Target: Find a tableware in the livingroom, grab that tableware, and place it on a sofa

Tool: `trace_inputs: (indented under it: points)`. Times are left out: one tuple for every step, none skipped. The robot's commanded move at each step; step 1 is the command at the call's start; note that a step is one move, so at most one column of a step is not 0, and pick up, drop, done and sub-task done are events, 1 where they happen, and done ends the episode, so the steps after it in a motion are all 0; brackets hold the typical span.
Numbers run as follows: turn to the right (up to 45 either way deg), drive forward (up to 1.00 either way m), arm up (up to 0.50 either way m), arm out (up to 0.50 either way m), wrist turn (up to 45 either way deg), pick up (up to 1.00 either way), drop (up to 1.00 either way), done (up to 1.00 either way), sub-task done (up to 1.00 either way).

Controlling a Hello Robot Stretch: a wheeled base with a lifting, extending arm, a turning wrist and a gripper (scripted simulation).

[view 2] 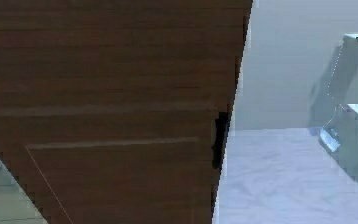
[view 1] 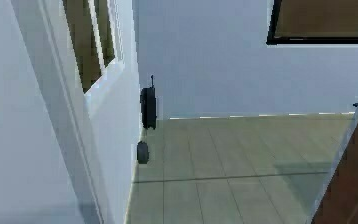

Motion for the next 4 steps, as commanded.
trace_inputs:
  points:
    - [45.0,0.00,0.00,0.00,0.0,0.00,0.00,0.00,0.00]
    - [39.0,0.00,0.00,0.00,0.0,0.00,0.00,0.00,0.00]
    - [0.0,0.10,0.00,0.00,0.0,0.00,0.00,0.00,0.00]
    - [-45.0,0.00,0.00,0.00,0.0,0.00,0.00,0.00,0.00]
